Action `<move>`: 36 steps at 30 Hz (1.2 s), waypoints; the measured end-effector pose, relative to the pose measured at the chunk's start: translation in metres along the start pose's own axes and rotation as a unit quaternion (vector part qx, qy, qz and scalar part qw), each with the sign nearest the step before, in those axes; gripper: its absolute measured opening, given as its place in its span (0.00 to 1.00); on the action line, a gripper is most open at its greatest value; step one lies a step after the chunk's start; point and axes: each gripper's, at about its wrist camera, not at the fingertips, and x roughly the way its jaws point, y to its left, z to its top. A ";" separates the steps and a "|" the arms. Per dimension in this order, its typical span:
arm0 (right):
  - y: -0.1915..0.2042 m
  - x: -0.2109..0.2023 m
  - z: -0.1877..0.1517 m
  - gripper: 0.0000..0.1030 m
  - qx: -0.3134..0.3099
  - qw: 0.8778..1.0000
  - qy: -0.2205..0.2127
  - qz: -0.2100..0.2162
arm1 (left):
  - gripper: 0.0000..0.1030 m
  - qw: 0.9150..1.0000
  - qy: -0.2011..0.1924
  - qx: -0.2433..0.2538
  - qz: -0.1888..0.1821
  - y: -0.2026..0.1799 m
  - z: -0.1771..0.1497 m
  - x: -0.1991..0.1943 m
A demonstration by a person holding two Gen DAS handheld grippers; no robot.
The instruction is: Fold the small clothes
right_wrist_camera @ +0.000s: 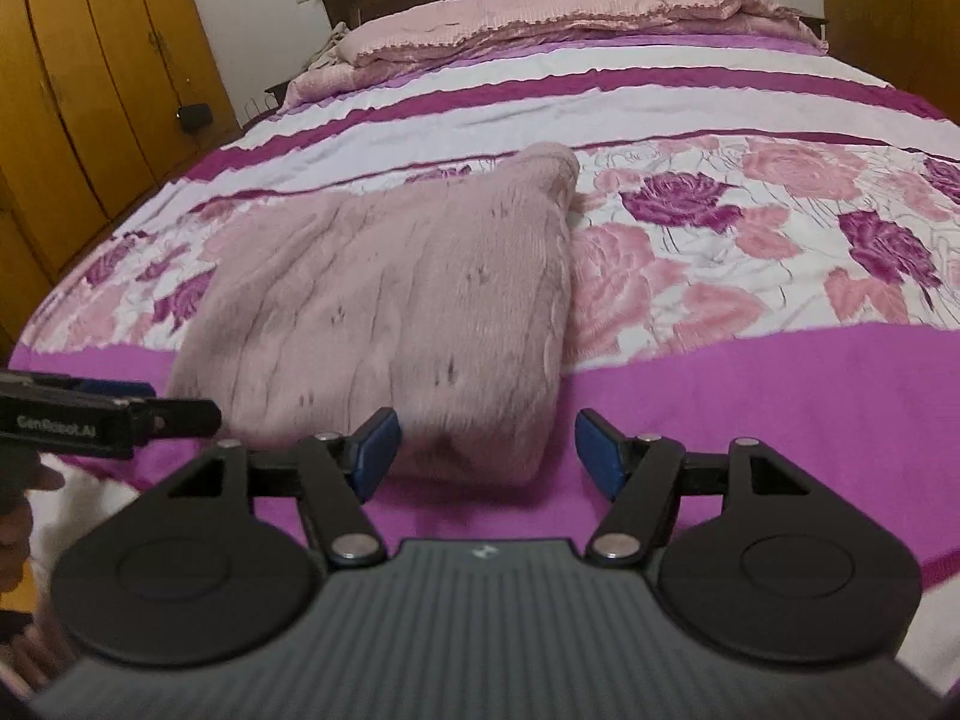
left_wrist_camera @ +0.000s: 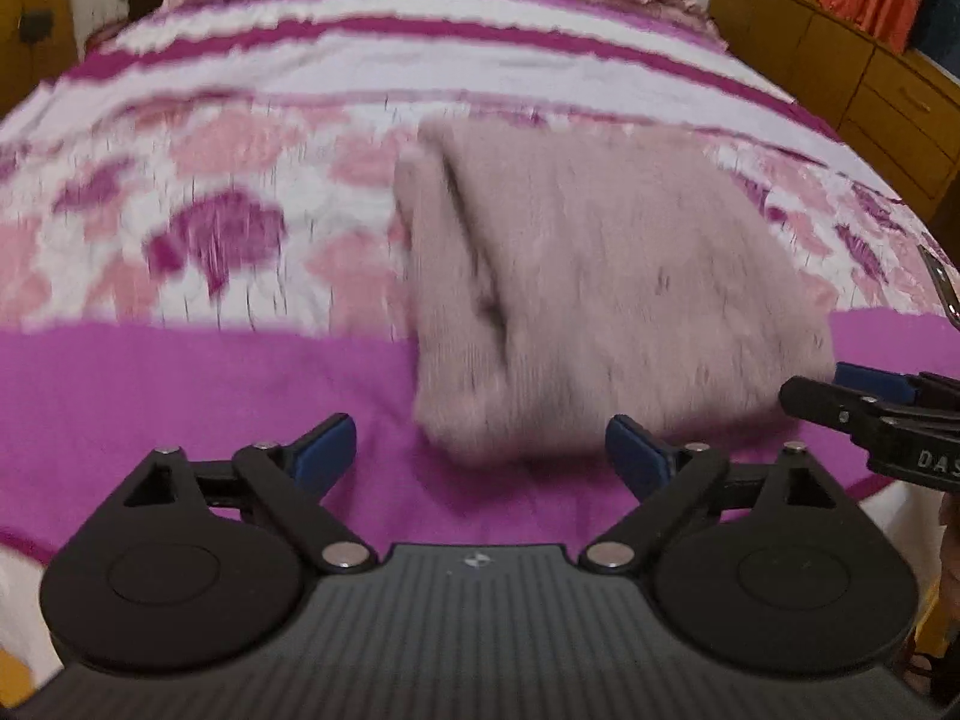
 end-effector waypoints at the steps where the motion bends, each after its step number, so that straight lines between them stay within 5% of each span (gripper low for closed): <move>1: 0.000 0.001 -0.004 0.74 -0.002 1.000 0.008 -0.008 | 0.92 1.000 0.014 -0.011 0.005 0.000 -0.005 0.005; 12: 0.014 0.013 -0.027 0.76 -0.029 0.998 0.023 -0.057 | 0.95 0.998 0.020 0.002 0.063 -0.020 -0.028 0.021; 36: 0.015 0.014 -0.028 0.78 -0.028 0.998 0.024 -0.057 | 0.96 0.998 0.022 0.004 0.066 -0.019 -0.026 0.025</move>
